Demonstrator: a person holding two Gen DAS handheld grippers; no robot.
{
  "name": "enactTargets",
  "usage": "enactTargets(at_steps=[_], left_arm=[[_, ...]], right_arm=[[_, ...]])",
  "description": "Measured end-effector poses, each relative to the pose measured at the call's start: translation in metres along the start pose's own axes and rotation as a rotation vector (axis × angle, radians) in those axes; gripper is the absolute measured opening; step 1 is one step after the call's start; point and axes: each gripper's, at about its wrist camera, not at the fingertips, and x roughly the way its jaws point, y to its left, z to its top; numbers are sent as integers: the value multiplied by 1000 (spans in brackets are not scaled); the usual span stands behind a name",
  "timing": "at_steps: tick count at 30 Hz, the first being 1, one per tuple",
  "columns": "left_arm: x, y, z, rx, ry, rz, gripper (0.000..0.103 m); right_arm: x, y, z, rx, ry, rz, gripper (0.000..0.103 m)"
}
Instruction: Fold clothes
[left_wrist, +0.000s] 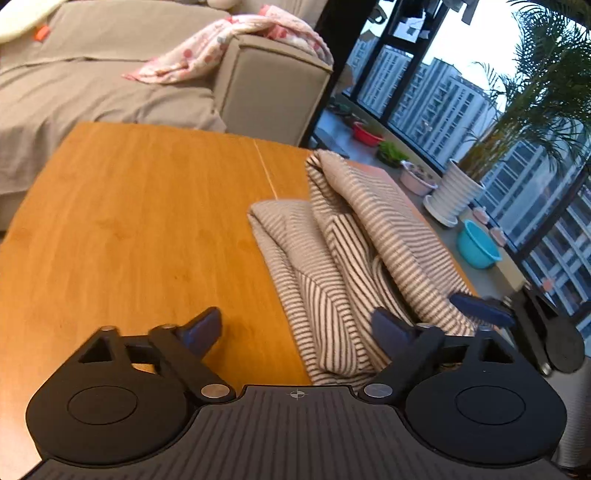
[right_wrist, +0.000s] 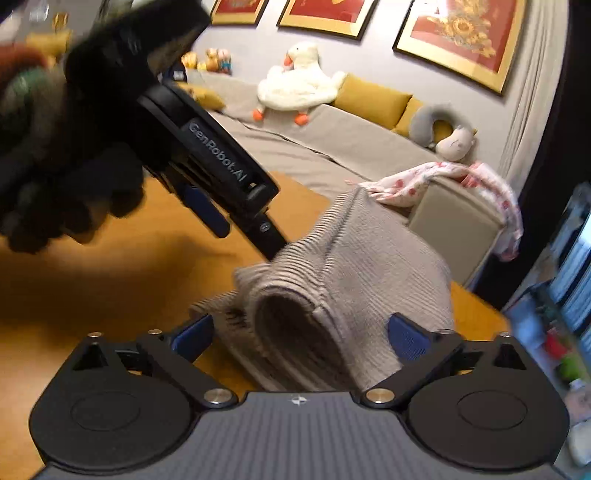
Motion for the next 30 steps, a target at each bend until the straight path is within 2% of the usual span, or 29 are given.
enactTargets(at_steps=[2, 6, 7, 8, 10, 13, 17, 18, 20, 21, 23, 25, 27, 30], left_arm=[[3, 0, -1, -4, 2, -17, 80], [8, -3, -2, -15, 7, -52, 77], [9, -3, -3, -17, 9, -59, 73], [10, -4, -3, -19, 11, -65, 72], [12, -6, -5, -23, 15, -78, 71], [16, -9, -7, -28, 20, -98, 72], [0, 3, -6, -62, -18, -66, 73], [-2, 5, -6, -69, -22, -72, 75], [-4, 8, -6, -81, -26, -93, 75], [-2, 7, -6, -83, -20, -103, 74], [6, 4, -7, -87, 1, -134, 68], [16, 0, -9, -93, 37, -197, 46], [27, -7, -12, -104, 64, -275, 46], [38, -19, -15, -64, 66, -271, 47]], right_arm=[[-3, -11, 3, 42, -9, -1, 70], [-9, -34, 9, 127, -28, -3, 70], [-10, -39, 11, 148, -33, -3, 74], [-11, -43, 12, 162, -35, -2, 85], [-10, -46, 12, 176, -32, 4, 95], [-9, -50, 12, 196, -27, 13, 94], [-8, -56, 12, 223, -21, 25, 71], [-7, -58, 12, 230, -20, 28, 67], [-7, -61, 12, 243, -17, 34, 51], [-6, -62, 12, 250, -15, 37, 48], [-5, -65, 12, 267, -10, 51, 33], [0, -69, 15, 296, 1, 87, 28], [5, -72, 17, 325, 13, 124, 27], [12, -78, 21, 368, 30, 179, 27]])
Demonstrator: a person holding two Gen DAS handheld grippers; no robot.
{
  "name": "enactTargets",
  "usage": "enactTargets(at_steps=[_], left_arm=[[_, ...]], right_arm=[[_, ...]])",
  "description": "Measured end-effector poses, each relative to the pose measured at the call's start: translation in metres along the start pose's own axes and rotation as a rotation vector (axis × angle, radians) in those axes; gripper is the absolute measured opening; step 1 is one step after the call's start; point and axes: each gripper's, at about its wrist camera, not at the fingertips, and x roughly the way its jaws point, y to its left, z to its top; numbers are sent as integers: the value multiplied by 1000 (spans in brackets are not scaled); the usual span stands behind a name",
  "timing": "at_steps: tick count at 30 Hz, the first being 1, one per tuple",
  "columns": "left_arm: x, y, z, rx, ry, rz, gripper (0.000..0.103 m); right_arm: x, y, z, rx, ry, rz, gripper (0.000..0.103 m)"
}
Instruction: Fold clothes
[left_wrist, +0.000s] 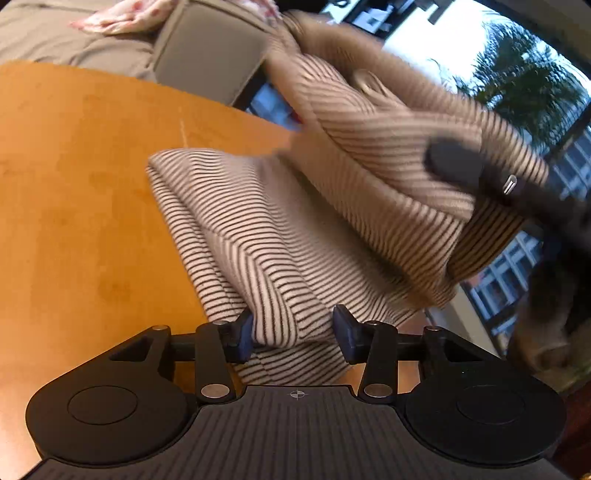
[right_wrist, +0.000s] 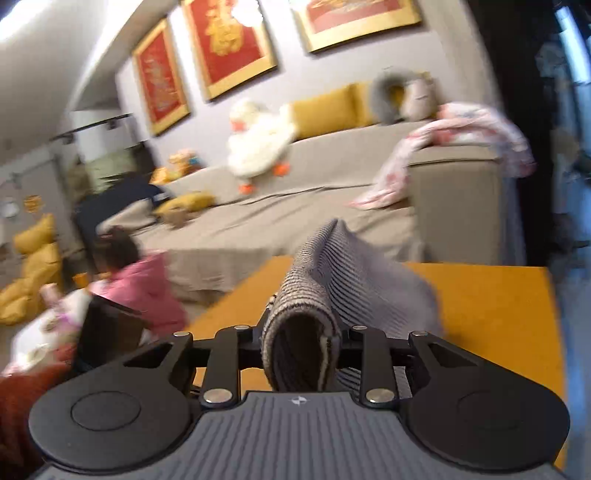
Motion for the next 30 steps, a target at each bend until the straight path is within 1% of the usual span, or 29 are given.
enactTargets(at_steps=[2, 3, 4, 5, 7, 8, 10, 14, 15, 17, 18, 19, 22, 24, 25, 26, 28, 29, 30], left_arm=[[4, -2, -1, 6, -1, -18, 50], [4, -3, -2, 20, 1, -14, 50], [4, -4, -3, 34, 3, -10, 48], [3, -7, -4, 58, 4, 8, 48], [2, -9, -4, 82, 5, 20, 49], [1, -9, -3, 80, 8, 18, 50], [1, -9, -1, 76, 13, 15, 50], [-3, -10, -2, 84, 12, 20, 52], [-9, -11, -2, 93, 1, 33, 55], [-20, -13, -3, 112, -20, 58, 65], [-26, -14, -3, 121, -30, 70, 82], [-32, -15, -3, 130, -41, 83, 86], [-64, -7, 5, 128, -119, 152, 86], [-86, -3, 16, 96, -199, 171, 84], [-95, -5, 23, 89, -240, 166, 83], [-102, -8, 30, 89, -278, 152, 82], [-105, -16, 42, 87, -320, 106, 79], [-100, -22, 47, 91, -317, 72, 79], [-91, -24, 49, 104, -295, 41, 79]], right_arm=[[4, -3, 4, 29, 15, 35, 27], [6, -5, 6, 44, 23, 52, 27], [8, -6, 8, 59, 31, 69, 28], [10, -8, 9, 74, 38, 87, 28], [15, -11, 13, 103, 53, 121, 29], [14, -11, 13, 104, 53, 123, 29], [8, -7, 6, 74, 41, 95, 29], [0, -6, 4, 61, 8, 64, 29], [-2, -6, 3, 58, -1, 57, 29], [-6, -6, 4, 44, -24, 34, 29], [-7, -3, 6, 8, -34, 15, 29], [-7, 4, 5, -49, -33, 0, 29], [-7, 25, 0, -218, -28, -44, 29], [-3, 40, -6, -320, -8, -64, 29], [6, 49, -16, -356, 27, -59, 31], [13, 60, -27, -410, 41, -68, 36], [21, 83, -46, -537, 25, -111, 43], [22, 88, -49, -567, 22, -122, 43], [23, 93, -51, -597, 19, -132, 44]])
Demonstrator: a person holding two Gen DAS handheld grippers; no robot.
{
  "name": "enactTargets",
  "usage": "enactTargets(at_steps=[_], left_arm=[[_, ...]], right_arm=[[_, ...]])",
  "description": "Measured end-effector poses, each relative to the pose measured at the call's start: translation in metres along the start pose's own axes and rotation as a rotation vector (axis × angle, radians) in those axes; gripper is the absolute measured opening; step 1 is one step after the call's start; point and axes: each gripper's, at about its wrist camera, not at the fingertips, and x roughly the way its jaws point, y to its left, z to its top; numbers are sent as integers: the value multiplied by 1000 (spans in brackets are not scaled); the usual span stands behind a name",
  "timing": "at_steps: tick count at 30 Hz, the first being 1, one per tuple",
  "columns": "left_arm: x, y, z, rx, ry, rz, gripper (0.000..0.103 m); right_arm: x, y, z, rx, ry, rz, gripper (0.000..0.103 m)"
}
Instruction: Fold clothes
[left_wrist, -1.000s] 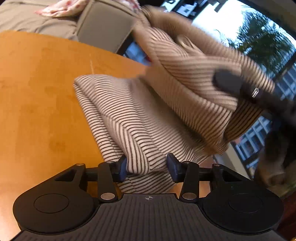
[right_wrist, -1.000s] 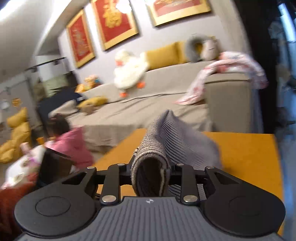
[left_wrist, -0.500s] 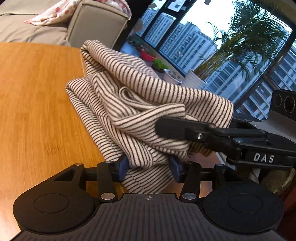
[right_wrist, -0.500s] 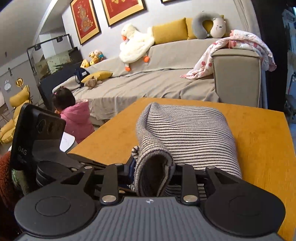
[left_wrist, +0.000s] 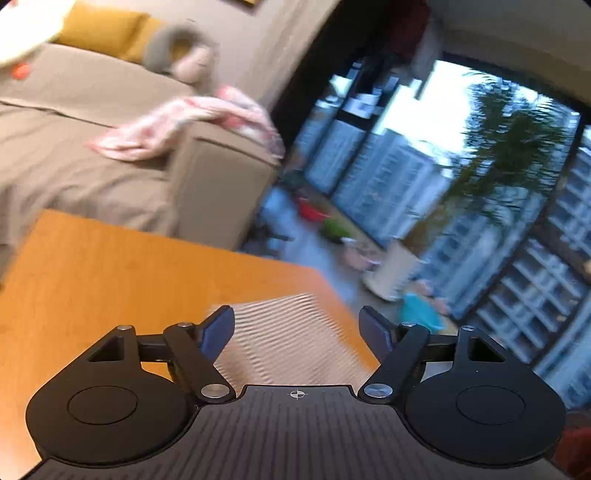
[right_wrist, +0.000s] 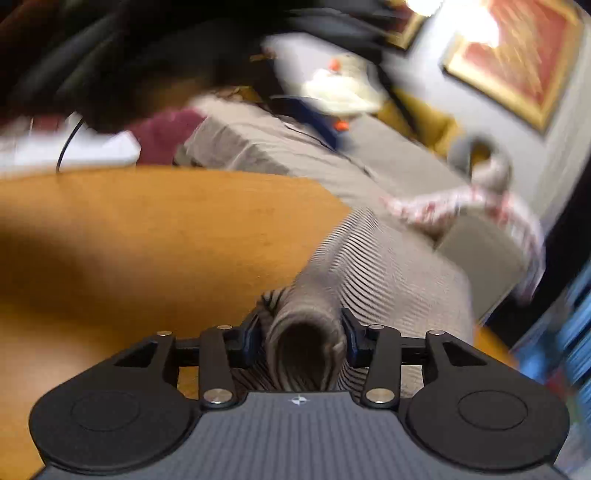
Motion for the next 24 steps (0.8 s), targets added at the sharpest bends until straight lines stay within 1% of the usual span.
enactTargets(at_steps=[1, 2, 3, 4, 5, 6, 7, 8, 9, 11, 13, 15, 16, 18, 19, 21, 24], left_arm=[[9, -3, -1, 9, 20, -32, 79], [22, -3, -6, 16, 59, -31, 79], [35, -3, -11, 24, 98, -29, 76], [48, 0, -19, 25, 141, -5, 73], [58, 7, -27, 29, 170, 21, 72], [63, 12, -32, 42, 181, 51, 71], [64, 15, -37, 59, 184, 94, 72], [65, 17, -42, 75, 188, 136, 77], [67, 22, -45, 40, 210, 149, 88], [67, 38, -53, -76, 228, 102, 88], [66, 41, -56, -98, 219, 86, 88], [67, 40, -57, -91, 217, 85, 88], [68, 40, -57, -88, 216, 85, 88], [68, 41, -57, -86, 216, 83, 88], [68, 43, -57, -87, 217, 81, 88], [67, 45, -56, -88, 220, 79, 88], [70, 44, -51, -82, 221, 87, 88]], right_arm=[[0, 6, 1, -30, -2, -11, 48], [0, 7, 1, -36, -2, -11, 56], [-4, 1, 2, -11, -5, 11, 59], [-10, -8, 2, 24, -12, 40, 66], [-16, -17, 2, 58, -18, 70, 73], [-23, -28, 1, 102, -28, 94, 78], [-31, -42, 0, 157, -42, 112, 89], [-40, -57, -1, 214, -57, 126, 98], [-49, -73, -3, 279, -76, 141, 101], [-62, -108, -10, 445, -110, 177, 103], [-56, -139, -28, 641, -100, 163, 103], [-46, -168, -49, 835, -78, 134, 103], [-39, -176, -60, 905, -55, 123, 103], [-23, -175, -84, 988, 14, 113, 103], [-18, -174, -89, 999, 33, 111, 103], [-17, -169, -83, 954, 36, 114, 103], [-14, -162, -75, 887, 41, 120, 96]])
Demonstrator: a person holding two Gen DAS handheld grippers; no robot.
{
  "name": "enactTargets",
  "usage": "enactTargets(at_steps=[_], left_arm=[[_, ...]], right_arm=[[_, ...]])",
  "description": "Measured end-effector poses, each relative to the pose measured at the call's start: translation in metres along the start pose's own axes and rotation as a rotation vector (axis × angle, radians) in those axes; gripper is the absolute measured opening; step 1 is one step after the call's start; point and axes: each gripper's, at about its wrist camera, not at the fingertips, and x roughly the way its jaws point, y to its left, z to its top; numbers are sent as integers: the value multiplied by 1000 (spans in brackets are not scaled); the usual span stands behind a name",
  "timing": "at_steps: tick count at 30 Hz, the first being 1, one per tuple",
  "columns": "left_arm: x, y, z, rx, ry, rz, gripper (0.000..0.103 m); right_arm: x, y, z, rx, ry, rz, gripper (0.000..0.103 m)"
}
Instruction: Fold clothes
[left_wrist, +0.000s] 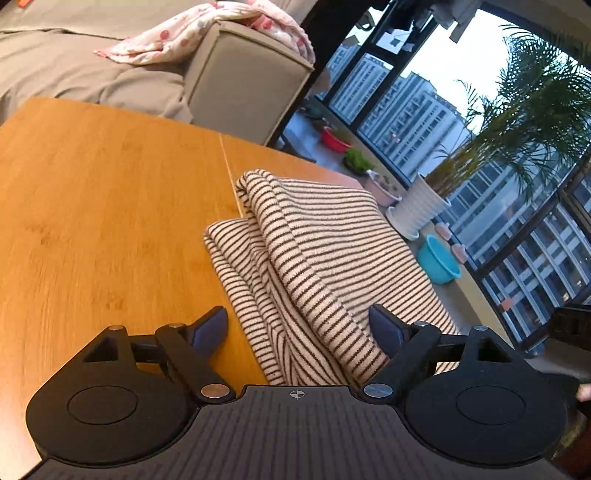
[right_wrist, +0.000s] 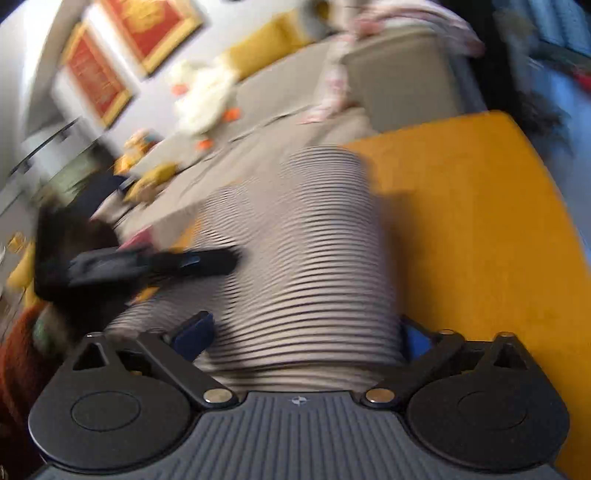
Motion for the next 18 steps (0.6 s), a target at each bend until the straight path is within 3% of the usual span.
enactTargets(at_steps=[2, 7, 9, 12, 14, 18], left_arm=[[-1, -2, 4, 5, -12, 14, 87], [-7, 1, 7, 8, -23, 25, 88], [-11, -4, 9, 43, -24, 25, 88], [-32, -18, 16, 116, -86, 91, 85], [-52, -26, 25, 127, -160, 93, 85], [-72, -45, 40, 126, -253, -32, 84]], right_arm=[[2, 7, 0, -44, 7, 0, 81], [13, 24, -3, -144, 36, -14, 76], [31, 24, -10, -133, 78, -60, 80], [35, 26, -8, -98, 50, -69, 89], [39, 28, -8, -113, 37, -94, 97], [39, 33, -13, -126, 23, -120, 103]])
